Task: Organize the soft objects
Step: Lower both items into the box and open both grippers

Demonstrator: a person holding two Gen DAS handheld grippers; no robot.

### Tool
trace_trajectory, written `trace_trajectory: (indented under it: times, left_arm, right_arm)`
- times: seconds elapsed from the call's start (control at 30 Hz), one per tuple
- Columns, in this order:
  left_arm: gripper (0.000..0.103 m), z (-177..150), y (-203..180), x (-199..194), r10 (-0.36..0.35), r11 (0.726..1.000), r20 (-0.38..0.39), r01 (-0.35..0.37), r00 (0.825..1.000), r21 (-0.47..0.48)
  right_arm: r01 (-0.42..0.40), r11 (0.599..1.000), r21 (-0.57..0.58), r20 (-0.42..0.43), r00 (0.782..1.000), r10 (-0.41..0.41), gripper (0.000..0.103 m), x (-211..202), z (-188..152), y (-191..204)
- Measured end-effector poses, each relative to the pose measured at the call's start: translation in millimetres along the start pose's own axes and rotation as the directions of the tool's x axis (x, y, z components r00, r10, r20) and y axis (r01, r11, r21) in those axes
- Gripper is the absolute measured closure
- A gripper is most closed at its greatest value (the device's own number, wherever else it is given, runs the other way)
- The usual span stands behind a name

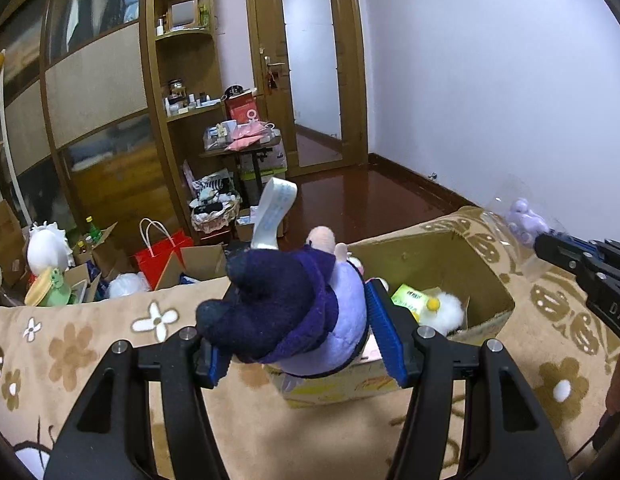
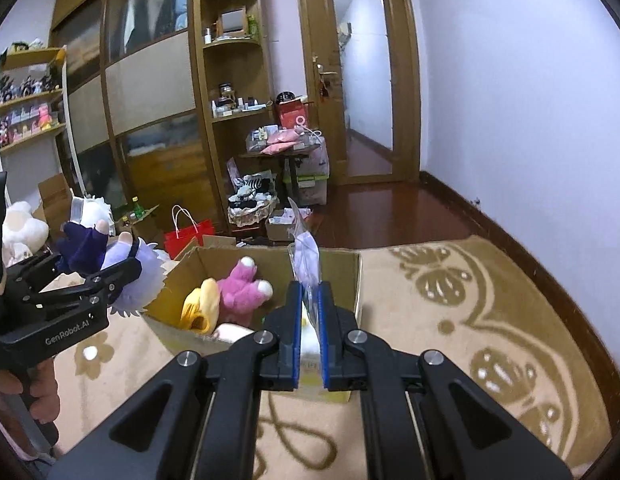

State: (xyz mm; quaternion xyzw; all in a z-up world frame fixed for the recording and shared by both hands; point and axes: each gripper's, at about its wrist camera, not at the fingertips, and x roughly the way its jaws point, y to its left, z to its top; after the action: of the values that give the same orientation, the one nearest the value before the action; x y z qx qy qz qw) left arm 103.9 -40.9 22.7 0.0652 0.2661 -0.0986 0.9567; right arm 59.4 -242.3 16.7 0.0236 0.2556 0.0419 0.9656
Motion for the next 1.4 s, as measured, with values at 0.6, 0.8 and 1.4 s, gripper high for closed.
trace_trajectory:
  times: [0.6,0.8,1.4]
  left_arm:
    - [0.041,-3.7,-9.6,44.6,-0.010,0.999,-0.071,0.012,0.997,0.031]
    - [0.040,-14.7,-14.1,59.8,-0.016,0.999,-0.128,0.022,0.992,0.047]
    - [0.011,-21.6,-10.6,58.7,-0.057,0.998,-0.135,0.059,0.989,0.013]
  right_arm:
    - [-0.054,0.997,-0.051,-0.058,0.997,0.051,0.095,49.6,-2.2,9.5]
    - [-0.098,0.995,-0.034,-0.111,0.989,0.094,0.095,66.0,-17.0,9.9]
    - [-0.101,0.995,0.018,-0.137,0.985,0.102,0.076,70.0,-28.4,2.2]
